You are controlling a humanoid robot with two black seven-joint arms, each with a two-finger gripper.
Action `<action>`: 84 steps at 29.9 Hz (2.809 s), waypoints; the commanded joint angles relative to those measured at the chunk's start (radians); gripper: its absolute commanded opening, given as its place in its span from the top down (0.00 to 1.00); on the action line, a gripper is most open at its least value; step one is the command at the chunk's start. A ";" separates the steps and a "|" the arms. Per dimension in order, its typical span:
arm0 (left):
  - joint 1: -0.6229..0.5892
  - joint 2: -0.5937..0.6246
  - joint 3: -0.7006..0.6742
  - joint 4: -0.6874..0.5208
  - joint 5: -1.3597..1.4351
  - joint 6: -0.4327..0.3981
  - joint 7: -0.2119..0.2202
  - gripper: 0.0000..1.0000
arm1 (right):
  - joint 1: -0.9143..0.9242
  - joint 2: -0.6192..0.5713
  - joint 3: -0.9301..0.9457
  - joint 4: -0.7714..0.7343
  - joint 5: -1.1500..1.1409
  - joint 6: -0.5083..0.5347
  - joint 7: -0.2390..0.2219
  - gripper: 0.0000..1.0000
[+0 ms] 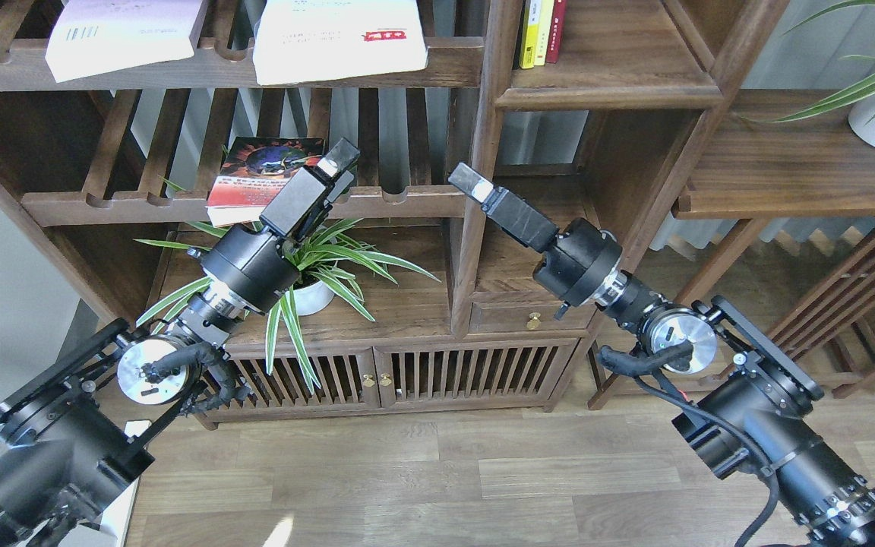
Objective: Organize books on shelf
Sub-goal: 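Move the left gripper down toward the colourful paperback beside the plant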
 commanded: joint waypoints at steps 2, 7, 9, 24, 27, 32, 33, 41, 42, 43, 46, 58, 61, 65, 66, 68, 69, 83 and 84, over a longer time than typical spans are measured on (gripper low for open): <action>0.005 0.007 0.005 -0.001 0.008 0.000 0.000 0.01 | 0.000 -0.001 0.000 0.000 0.000 0.000 0.000 0.01; 0.015 -0.001 0.008 -0.001 0.023 0.000 -0.015 0.01 | 0.000 -0.001 0.000 0.000 0.000 0.000 0.000 0.01; 0.022 -0.003 0.008 -0.002 0.023 0.000 -0.011 0.01 | 0.000 -0.001 0.000 0.000 0.000 0.000 0.000 0.01; 0.035 -0.003 -0.006 -0.001 0.023 0.000 -0.020 0.01 | 0.000 -0.001 0.000 0.000 0.000 0.000 0.000 0.01; 0.035 -0.004 -0.011 -0.001 0.022 0.000 -0.020 0.01 | 0.001 -0.001 0.000 0.000 0.000 0.000 0.000 0.01; 0.052 -0.004 -0.018 -0.002 0.020 0.000 -0.022 0.01 | 0.001 -0.001 0.000 0.000 0.000 0.000 0.000 0.01; 0.052 -0.004 -0.018 -0.001 0.020 0.000 -0.022 0.01 | 0.001 -0.001 0.000 0.002 0.000 0.000 -0.002 0.01; 0.049 -0.007 -0.029 0.001 -0.066 0.000 -0.020 0.01 | 0.003 0.009 -0.001 0.000 0.002 0.000 -0.003 0.01; 0.049 -0.006 -0.029 0.001 -0.070 0.000 -0.020 0.01 | 0.003 0.012 -0.001 0.000 0.002 0.000 -0.003 0.01; 0.049 -0.007 -0.035 0.002 -0.070 0.000 -0.021 0.01 | 0.003 0.015 -0.001 0.000 0.002 0.000 -0.003 0.01; 0.051 -0.007 -0.046 0.001 -0.072 0.000 -0.022 0.01 | 0.003 0.015 -0.001 0.000 0.002 0.000 -0.003 0.01; 0.150 -0.007 -0.077 -0.004 -0.078 0.000 -0.020 0.01 | 0.007 -0.004 0.000 0.000 0.002 0.000 -0.005 0.01; 0.190 -0.007 -0.120 -0.019 -0.096 0.000 -0.020 0.01 | 0.006 -0.008 0.000 0.000 0.002 -0.009 -0.005 0.01; 0.204 -0.006 -0.149 -0.027 -0.099 0.000 -0.022 0.01 | 0.001 -0.010 -0.001 0.000 0.002 -0.012 -0.005 0.01; 0.215 -0.006 -0.150 -0.028 -0.101 0.000 -0.022 0.01 | 0.000 -0.011 -0.001 0.000 0.002 -0.012 -0.005 0.01; 0.233 -0.007 -0.158 -0.037 -0.102 0.027 -0.022 0.01 | -0.002 -0.013 -0.001 0.000 0.002 -0.012 -0.005 0.01; 0.241 -0.007 -0.167 -0.045 -0.104 0.062 -0.022 0.01 | -0.002 -0.016 -0.001 0.000 0.002 -0.012 -0.005 0.01; 0.252 -0.042 -0.245 -0.050 -0.241 0.357 -0.094 0.01 | -0.003 -0.031 0.000 -0.009 0.003 -0.012 -0.002 0.01; 0.252 -0.049 -0.259 -0.050 -0.241 0.376 -0.094 0.01 | -0.003 -0.030 0.000 -0.011 0.003 -0.012 -0.002 0.01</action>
